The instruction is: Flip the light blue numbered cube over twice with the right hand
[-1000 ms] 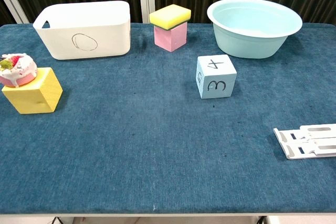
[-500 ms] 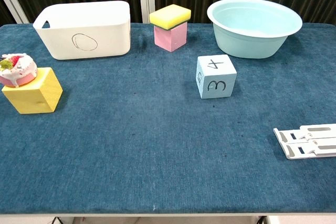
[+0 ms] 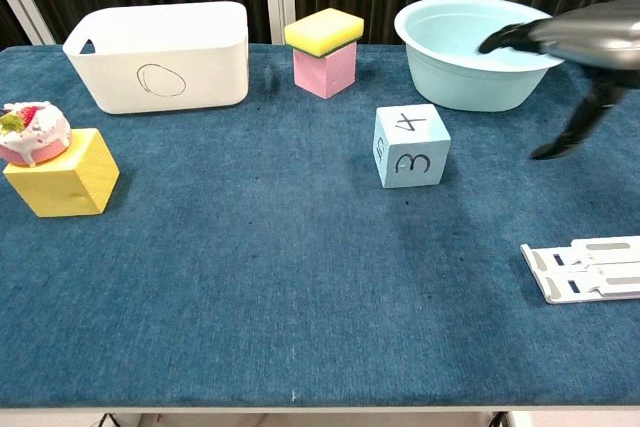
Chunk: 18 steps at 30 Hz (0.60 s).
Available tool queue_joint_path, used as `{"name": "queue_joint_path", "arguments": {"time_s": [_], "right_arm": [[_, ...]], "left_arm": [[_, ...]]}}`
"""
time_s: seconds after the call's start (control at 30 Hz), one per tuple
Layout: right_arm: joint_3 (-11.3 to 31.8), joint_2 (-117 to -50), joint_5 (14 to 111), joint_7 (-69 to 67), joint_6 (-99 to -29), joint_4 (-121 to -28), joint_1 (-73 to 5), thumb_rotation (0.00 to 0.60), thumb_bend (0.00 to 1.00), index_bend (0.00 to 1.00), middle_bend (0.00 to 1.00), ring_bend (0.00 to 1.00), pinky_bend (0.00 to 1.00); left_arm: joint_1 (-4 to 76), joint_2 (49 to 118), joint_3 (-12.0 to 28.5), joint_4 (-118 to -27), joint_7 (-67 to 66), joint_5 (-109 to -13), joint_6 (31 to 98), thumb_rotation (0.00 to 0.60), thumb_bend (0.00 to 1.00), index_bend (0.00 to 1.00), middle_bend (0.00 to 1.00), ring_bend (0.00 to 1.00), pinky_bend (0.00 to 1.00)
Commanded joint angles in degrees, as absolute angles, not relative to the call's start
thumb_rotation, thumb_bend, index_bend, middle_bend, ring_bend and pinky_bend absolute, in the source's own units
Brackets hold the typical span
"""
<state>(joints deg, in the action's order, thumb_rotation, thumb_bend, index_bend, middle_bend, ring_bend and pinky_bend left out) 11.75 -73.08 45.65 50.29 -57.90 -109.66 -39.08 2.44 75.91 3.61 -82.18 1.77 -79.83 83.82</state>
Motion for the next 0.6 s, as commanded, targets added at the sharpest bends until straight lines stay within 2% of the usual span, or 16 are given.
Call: {"name": "queue_joint_path", "arguments": {"time_s": [0.03,0.37,0.6], "right_arm": [[13.7,-82.8,26.4,65.0,-59.4,-106.6,-53.4,0.534,0.24,0.0,0.03,0.0,0.01],[15.1,-90.2,9.2,71.0,-63.0,-98.0,-65.1,0.534,0.24,0.0,0.03,0.0,0.04],[15.3,-93.5,2.5,74.0,-65.5,-93.6,-69.7,0.535,0.24,0.01,0.03,0.0,0.05]], "left_arm": [[2.5,75.9,3.6,-82.0,1.9,-79.7,83.6,0.6,0.0,0.01,0.0,0.0,0.0],[2.6,76.2,3.6,-80.9,2.4,-79.5,82.9,0.6,0.0,0.01,0.0,0.0,0.0],[2.7,76.4,3.6,-80.4,2.8,-79.3,82.4,0.6,0.0,0.01,0.0,0.0,0.0]]}}
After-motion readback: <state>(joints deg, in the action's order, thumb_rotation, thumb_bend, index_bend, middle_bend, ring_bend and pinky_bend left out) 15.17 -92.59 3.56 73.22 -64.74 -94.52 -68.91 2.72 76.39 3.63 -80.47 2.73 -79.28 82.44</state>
